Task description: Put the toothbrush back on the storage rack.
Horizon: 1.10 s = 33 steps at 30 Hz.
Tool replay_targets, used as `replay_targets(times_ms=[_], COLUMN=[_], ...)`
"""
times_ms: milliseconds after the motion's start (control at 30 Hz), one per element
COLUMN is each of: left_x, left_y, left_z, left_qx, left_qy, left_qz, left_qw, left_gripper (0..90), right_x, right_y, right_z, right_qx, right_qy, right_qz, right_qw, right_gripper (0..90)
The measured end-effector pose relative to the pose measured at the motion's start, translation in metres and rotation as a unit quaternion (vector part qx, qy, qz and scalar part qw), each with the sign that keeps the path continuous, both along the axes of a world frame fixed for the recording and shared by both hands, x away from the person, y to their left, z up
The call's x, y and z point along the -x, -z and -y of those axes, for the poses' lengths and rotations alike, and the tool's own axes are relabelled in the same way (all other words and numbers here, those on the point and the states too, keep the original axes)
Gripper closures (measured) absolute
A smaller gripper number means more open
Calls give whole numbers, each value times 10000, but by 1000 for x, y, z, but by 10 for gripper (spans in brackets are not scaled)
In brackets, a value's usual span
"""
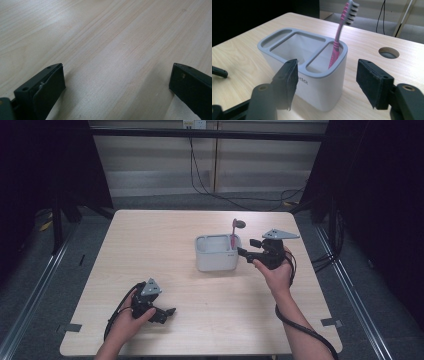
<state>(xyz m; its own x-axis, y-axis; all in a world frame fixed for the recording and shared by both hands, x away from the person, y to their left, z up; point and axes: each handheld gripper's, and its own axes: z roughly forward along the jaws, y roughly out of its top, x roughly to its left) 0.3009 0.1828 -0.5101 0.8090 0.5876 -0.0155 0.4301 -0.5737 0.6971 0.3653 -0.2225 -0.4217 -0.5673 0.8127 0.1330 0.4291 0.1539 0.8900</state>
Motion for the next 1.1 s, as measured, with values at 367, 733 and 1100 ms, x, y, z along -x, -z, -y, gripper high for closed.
replay_targets(times_ms=[367, 733, 1100], left_x=[0, 1, 1], left_y=[0, 0, 0], left_z=[0, 0, 0], left_qx=[19, -18, -19], left_qy=[1, -9, -1], left_qz=[-15, -9, -15], left_qw=[10000, 10000, 10000], left_gripper=[0, 0, 0], right_x=[6, 12, 22], right_y=[1, 8, 26], right_z=[-2, -1, 16], right_qx=[198, 324, 520], right_qy=[-226, -401, -363], right_qz=[-126, -250, -513], right_qw=[9995, 9984, 9967], right_gripper=[291, 269, 251])
